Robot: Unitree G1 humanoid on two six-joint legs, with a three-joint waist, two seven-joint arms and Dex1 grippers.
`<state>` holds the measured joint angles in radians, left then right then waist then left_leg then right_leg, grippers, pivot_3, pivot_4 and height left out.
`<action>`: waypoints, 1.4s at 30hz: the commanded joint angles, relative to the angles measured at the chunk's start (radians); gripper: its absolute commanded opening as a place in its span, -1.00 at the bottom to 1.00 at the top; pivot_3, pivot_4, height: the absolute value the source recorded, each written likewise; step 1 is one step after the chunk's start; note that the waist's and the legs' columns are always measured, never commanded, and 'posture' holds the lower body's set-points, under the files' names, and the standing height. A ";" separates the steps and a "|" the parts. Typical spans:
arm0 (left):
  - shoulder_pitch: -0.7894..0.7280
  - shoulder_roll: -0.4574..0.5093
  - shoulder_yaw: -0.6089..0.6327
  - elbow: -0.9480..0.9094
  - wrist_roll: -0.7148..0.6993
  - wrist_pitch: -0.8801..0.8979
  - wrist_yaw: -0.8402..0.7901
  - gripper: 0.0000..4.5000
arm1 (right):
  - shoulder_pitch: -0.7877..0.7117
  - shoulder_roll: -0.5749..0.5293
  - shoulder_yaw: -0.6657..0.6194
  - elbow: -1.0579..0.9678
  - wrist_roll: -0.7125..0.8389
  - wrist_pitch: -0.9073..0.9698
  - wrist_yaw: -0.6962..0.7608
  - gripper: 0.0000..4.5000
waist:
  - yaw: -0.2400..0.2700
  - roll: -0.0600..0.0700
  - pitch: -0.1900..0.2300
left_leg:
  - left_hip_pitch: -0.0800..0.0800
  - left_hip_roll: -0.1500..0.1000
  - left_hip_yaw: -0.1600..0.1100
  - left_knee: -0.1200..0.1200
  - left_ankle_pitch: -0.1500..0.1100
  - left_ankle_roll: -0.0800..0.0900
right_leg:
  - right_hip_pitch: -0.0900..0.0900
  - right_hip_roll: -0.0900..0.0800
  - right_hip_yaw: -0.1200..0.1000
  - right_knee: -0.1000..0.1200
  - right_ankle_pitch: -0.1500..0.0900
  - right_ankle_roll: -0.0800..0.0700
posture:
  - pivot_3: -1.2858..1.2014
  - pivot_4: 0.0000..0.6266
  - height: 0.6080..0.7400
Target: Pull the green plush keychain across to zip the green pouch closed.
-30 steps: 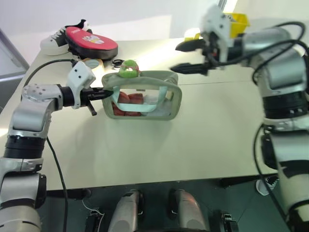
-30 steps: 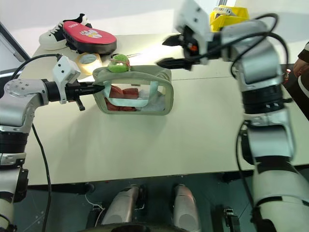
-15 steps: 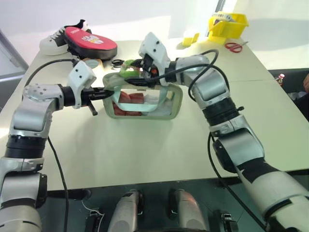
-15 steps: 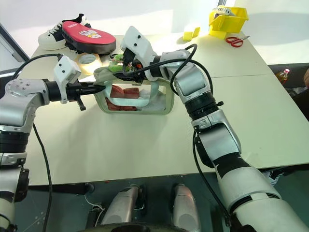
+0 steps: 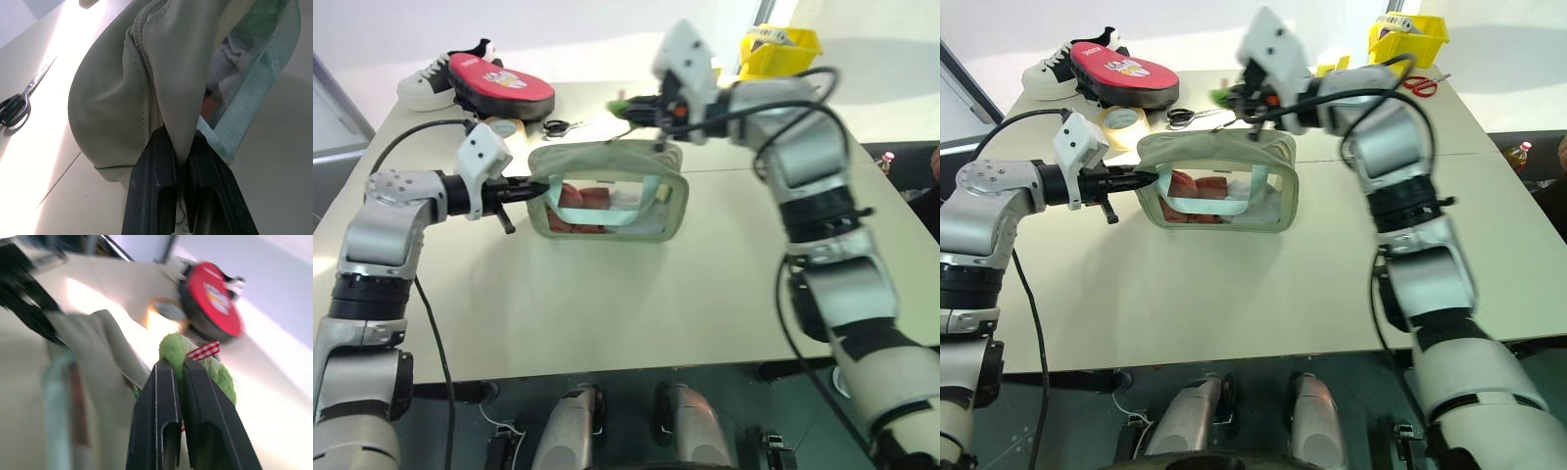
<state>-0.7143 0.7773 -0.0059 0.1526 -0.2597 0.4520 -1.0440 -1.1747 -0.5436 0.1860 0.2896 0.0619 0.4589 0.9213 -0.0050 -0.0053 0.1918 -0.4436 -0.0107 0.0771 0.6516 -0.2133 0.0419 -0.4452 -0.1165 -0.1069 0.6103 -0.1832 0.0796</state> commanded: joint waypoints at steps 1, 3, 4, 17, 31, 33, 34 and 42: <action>0.002 0.011 0.016 -0.020 -0.006 -0.002 -0.003 -1.00 | 0.056 -0.118 -0.019 -0.092 -0.080 -0.043 -0.022 -0.96 | -0.003 0.000 0.000 | 0.000 0.000 0.000 0.000 0.000 0.000 | 0.000 0.000 0.000 0.000 0.000 0.000 | 0.03 -0.52 1.00; 0.006 0.012 0.016 -0.021 -0.008 -0.001 -0.003 -1.00 | 0.105 -0.169 -0.022 -0.128 -0.110 -0.046 -0.039 -0.96 | -0.006 0.000 0.000 | 0.000 0.000 0.000 -0.001 0.000 0.000 | 0.000 0.000 0.000 0.000 0.000 0.000 | 0.03 -0.52 1.00; 0.006 0.012 0.015 -0.021 -0.008 0.001 -0.003 -1.00 | 0.127 -0.188 -0.023 -0.139 -0.126 -0.052 -0.050 -0.96 | -0.007 0.000 0.000 | 0.000 0.000 0.001 -0.001 0.000 0.000 | 0.000 0.000 0.000 0.000 0.000 0.000 | 0.03 -0.52 1.00; 0.002 0.021 0.010 -0.044 -0.019 0.032 -0.008 -1.00 | 0.529 0.040 0.007 -0.110 -0.152 -0.005 -0.298 -0.96 | -0.007 -0.002 -0.001 | 0.001 0.001 0.001 0.000 0.000 0.000 | 0.000 0.001 0.000 0.000 0.000 0.000 | 0.03 -0.52 1.00; 0.015 0.032 0.018 -0.076 -0.024 0.059 0.003 -1.00 | 0.418 -0.024 -0.106 -0.114 -0.070 0.049 -0.222 0.36 | -0.008 -0.002 -0.001 | 0.001 0.002 0.000 0.000 0.000 0.000 | 0.001 0.002 0.001 0.000 -0.001 -0.001 | 0.03 -0.52 1.00; 0.018 0.030 0.021 -0.076 -0.031 0.066 0.000 -1.00 | 0.378 -0.136 -0.128 -0.093 -0.043 0.049 -0.115 0.82 | -0.004 -0.001 0.000 | 0.001 0.002 0.000 0.000 0.000 0.000 | 0.000 0.002 0.001 0.000 -0.001 -0.001 | 0.03 -0.52 1.00; 0.019 0.031 0.021 -0.076 -0.034 0.069 -0.001 -1.00 | 0.368 -0.170 -0.131 -0.088 -0.028 0.050 -0.078 0.98 | -0.003 -0.001 0.000 | 0.001 0.001 0.001 0.000 0.000 0.000 | 0.000 0.001 0.001 0.000 -0.002 -0.003 | 0.03 -0.52 1.00; -0.003 0.101 0.118 -0.063 -0.136 0.171 -0.055 0.75 | 0.321 -0.353 -0.204 -0.307 0.287 0.293 0.282 1.00 | -0.014 -0.002 0.001 | 0.001 0.004 0.001 -0.001 0.000 0.000 | 0.000 0.002 0.001 -0.002 -0.001 0.000 | 0.03 -0.52 1.00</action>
<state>-0.6873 0.8368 0.0363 0.0980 -0.3620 0.5978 -1.0866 -0.8109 -0.8869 0.0225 0.0522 0.2816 0.7040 1.1791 -0.0188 -0.0073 0.1924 -0.4426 -0.0062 0.0777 0.6504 -0.2133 0.0421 -0.4456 -0.1147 -0.1064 0.6084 -0.1838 0.0796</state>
